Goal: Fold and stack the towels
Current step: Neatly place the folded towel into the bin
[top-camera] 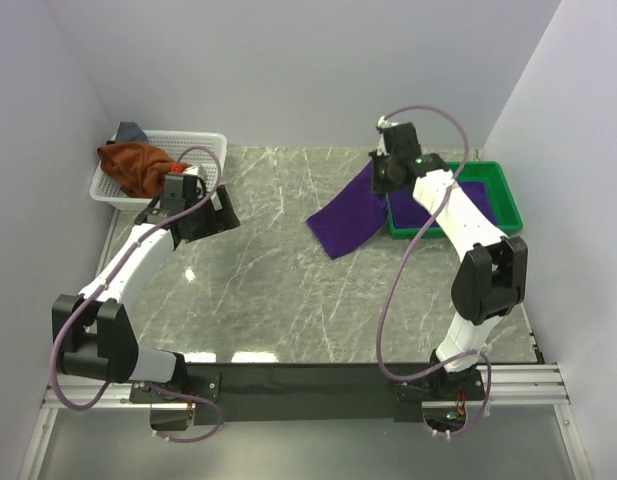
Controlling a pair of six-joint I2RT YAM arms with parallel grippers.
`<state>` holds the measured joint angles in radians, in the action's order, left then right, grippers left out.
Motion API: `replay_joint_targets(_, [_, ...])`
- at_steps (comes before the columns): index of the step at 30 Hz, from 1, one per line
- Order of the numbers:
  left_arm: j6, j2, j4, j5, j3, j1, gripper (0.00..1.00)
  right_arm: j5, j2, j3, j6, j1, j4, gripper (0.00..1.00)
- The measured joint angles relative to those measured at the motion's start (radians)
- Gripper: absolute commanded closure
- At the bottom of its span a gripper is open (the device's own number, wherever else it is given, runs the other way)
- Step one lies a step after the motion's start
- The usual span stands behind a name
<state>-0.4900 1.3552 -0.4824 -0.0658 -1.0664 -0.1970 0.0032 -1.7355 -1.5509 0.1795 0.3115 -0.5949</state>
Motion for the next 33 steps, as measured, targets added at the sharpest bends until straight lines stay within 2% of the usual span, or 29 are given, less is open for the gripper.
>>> replay_joint_targets(5, [0.019,0.019,0.002,-0.031,0.040,0.063,0.02,0.024,-0.073,-0.174,-0.122,-0.069,-0.137,1.00])
replay_joint_targets(16, [0.025,0.040,0.008,0.012,0.040,0.080,0.01,0.044,-0.139,-0.358,-0.230,-0.199,-0.294,1.00])
replay_joint_targets(33, [0.025,0.087,0.008,0.017,0.040,0.098,0.02,0.065,-0.139,-0.363,-0.241,-0.281,-0.250,1.00])
